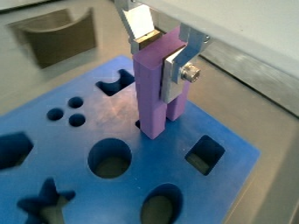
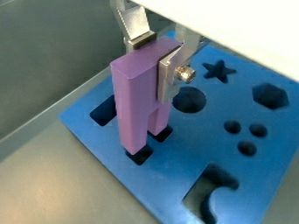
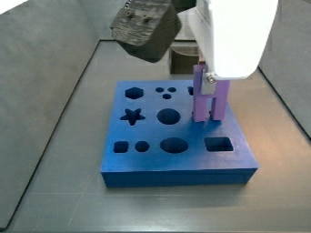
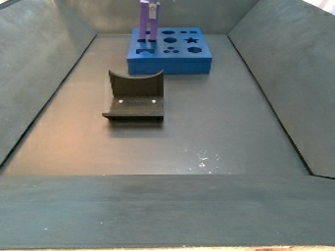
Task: Pick up the double-square object. Move up. Place the double-square object on the fixture. Regrasp the double-square object. Move to above the board. Insert the double-square object.
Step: Insert the double-square object.
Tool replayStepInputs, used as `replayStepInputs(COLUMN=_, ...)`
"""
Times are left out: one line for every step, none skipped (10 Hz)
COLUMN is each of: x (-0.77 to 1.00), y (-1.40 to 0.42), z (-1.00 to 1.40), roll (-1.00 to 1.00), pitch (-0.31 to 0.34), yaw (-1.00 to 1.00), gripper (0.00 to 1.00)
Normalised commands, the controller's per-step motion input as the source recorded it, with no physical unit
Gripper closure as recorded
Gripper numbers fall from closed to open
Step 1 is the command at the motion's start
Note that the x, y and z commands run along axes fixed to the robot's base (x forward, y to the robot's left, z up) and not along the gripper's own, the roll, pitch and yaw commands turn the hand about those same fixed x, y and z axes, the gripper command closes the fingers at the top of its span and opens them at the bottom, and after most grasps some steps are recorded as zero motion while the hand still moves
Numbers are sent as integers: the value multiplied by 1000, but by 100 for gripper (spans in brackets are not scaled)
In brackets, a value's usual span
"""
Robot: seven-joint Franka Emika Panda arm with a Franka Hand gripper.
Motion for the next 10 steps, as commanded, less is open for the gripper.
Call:
replayStepInputs(x=0, y=0, z=0, roll=11, pitch=0, yaw=0, gripper=100)
replayStepInputs(x=117, y=74, z=-69, roll=163, pitch=54, yaw=51, gripper=100)
replayStepInputs(x=129, y=143, z=-117, roll=240, pitch=49, yaw=294, gripper=100)
replayStepInputs(x=43, y=109, z=-51, roll=40, pitch=20, yaw=194, gripper=100)
replayStepInputs(x=0, y=0, z=-26, roll=9, pitch=0, yaw=0, gripper=100)
replayStepInputs(x=0, y=0, z=-180, roll=54, pitch=0, yaw=146, gripper=100)
replayStepInputs(x=0, y=-11, z=-257, roll=63, pitch=0, yaw=246, gripper=100)
replayStepInputs(x=0, y=-20, z=-277, roll=103, pitch=0, yaw=277, gripper=100)
replayStepInputs(x=0, y=-60, z=-346, roll=177, pitch=0, yaw=251, gripper=100)
replayStepInputs(x=0, y=-151, z=-463, roll=266, pitch=-9, yaw=209, gripper=100)
